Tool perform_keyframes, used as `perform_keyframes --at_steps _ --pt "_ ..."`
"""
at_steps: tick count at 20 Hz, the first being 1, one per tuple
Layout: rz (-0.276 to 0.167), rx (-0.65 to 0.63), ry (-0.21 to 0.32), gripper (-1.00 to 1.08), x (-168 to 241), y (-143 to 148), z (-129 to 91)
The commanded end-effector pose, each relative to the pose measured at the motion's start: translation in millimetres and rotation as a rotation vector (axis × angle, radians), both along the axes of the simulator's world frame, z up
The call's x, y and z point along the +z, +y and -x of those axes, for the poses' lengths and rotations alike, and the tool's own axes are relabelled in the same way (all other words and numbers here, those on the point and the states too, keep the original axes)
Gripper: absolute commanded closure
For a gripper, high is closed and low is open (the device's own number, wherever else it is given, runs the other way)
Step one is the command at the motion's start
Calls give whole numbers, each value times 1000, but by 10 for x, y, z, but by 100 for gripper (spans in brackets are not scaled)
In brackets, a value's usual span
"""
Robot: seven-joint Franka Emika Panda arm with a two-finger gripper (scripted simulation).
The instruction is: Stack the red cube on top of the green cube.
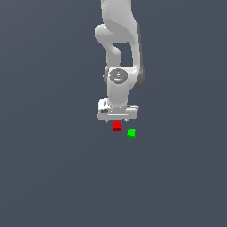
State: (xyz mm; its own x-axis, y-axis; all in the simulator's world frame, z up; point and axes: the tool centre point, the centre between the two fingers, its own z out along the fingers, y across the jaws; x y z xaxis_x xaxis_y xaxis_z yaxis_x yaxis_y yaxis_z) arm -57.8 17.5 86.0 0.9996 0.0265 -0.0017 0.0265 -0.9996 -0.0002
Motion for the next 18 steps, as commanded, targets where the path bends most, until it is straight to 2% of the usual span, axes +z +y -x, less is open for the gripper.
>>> perform_keyframes --at_steps 1,12,18 --pt "0 5 -1 -92 -83 12 49" --pt "0 8 -1 -92 -182 21 82" --pt "0 8 -1 -92 -395 20 88"
